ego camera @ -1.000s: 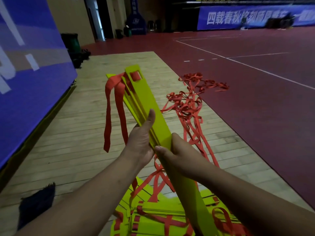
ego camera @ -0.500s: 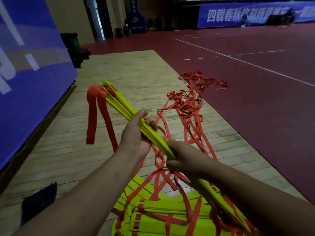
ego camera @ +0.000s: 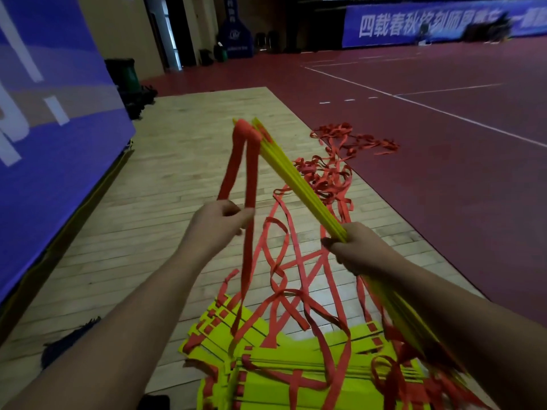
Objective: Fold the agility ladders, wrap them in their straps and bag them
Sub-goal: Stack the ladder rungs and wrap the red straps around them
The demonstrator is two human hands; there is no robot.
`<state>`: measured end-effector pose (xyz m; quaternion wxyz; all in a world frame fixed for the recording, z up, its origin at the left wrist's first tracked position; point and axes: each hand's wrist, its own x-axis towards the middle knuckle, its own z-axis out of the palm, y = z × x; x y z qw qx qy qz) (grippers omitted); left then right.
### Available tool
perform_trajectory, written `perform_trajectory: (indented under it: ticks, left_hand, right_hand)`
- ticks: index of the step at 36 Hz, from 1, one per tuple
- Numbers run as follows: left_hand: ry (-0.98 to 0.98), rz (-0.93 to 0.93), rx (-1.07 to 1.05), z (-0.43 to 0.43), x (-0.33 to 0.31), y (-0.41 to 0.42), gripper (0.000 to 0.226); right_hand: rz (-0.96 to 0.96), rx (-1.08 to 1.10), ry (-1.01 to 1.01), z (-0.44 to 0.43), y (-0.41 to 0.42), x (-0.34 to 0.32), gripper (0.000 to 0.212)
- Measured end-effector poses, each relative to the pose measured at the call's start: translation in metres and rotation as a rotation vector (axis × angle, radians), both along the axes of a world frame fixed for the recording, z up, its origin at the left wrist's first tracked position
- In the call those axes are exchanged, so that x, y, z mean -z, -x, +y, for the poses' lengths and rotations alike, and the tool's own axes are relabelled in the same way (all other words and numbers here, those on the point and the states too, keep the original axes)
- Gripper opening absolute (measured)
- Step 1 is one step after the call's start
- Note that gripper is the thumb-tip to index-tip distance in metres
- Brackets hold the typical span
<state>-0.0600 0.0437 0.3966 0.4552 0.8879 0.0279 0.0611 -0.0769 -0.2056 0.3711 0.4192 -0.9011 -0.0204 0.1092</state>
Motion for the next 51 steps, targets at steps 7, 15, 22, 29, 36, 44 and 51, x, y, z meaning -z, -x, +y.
perform_trajectory:
  ticks: [7,15,22,29,36,44,51]
  left_hand:
    - [0.325,-0.035,0.073,0.003,0.007,-0.011,0.092]
    - [0.345,0.121,0.439,-0.016,0.028,-0.002,0.023]
    - [-0.005,0.330,0.649,-0.046,0.052,0.020,0.031]
    - [-0.393,0.196,0.595,-0.061,0.042,0.024,0.075]
    - [-0.279,0.336,0.638,-0.071,0.034,0.033,0.057]
    - [-0.252,0.202,0.514,-0.068,0.020,0.027,0.039]
    - [-0.422,0.130,0.369,-0.043,0.025,0.016,0.033]
  right_hand:
    - [0.063,-0.122,-0.111,-0.001,0.002,-0.002,0.023]
    - [-0.026,-0.018,-0.526,0.005,0.004,-0.009,0.025]
    - [-0.023,0.476,-1.228,0.003,-0.020,-0.025,0.014]
    - [0.097,0.668,-1.587,-0.015,-0.023,-0.021,0.033]
    - [0.130,0.791,-1.609,-0.025,-0.027,-0.009,0.030]
    - [0.110,0.750,-1.423,-0.029,-0.022,-0.010,0.015]
    - [0.314,0.366,-0.506,-0.025,0.002,-0.006,0.067]
